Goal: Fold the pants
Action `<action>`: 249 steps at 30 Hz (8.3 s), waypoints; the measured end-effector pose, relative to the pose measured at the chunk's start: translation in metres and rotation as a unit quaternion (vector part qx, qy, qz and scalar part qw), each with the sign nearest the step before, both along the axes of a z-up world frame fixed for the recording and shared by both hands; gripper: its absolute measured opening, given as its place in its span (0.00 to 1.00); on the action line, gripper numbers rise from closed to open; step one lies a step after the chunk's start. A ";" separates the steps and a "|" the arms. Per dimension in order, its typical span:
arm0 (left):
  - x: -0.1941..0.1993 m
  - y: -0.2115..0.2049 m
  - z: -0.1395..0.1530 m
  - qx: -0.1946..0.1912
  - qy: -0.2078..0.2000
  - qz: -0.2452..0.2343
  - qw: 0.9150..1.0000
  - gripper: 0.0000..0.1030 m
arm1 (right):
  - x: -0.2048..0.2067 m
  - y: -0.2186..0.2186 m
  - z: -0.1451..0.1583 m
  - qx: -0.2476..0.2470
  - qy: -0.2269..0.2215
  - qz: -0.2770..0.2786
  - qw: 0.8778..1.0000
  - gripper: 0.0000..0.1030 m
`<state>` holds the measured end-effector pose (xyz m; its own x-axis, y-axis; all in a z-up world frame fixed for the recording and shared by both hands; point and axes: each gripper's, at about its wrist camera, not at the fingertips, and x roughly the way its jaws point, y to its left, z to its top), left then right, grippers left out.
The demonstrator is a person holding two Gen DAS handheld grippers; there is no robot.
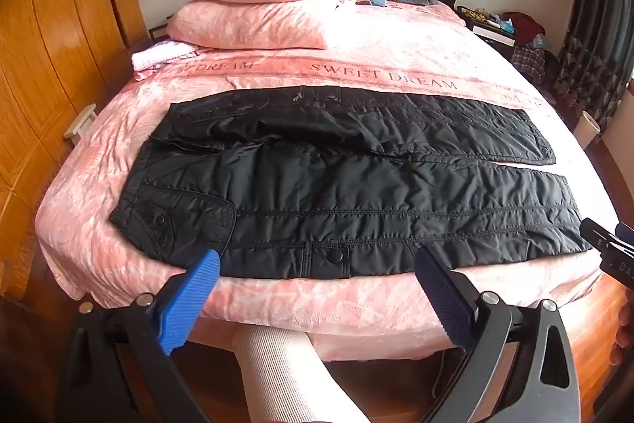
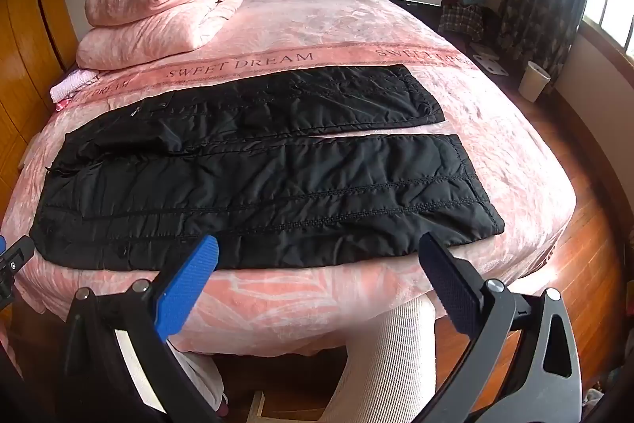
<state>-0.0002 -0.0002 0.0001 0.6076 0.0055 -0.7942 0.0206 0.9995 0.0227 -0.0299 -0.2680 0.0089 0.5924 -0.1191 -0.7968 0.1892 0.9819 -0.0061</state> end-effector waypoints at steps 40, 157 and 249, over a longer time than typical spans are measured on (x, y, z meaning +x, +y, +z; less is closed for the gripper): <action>0.000 -0.001 0.003 0.003 0.000 -0.001 1.000 0.96 | 0.001 -0.003 -0.001 0.002 0.003 -0.001 1.000 0.98; 0.459 -0.032 -0.175 0.010 0.199 -0.235 0.951 0.95 | 0.475 -0.007 -0.163 0.024 0.157 0.496 0.854 0.46; 0.069 -0.038 -0.134 -0.035 0.106 -0.171 0.979 0.20 | 0.061 0.010 -0.124 0.067 0.058 0.443 0.892 0.58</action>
<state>0.0690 -0.0378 -0.1337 0.3857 -0.2276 -0.8941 0.3508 0.9325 -0.0860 0.0307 -0.2579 -0.1155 0.3187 0.4564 -0.8308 -0.6566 0.7384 0.1537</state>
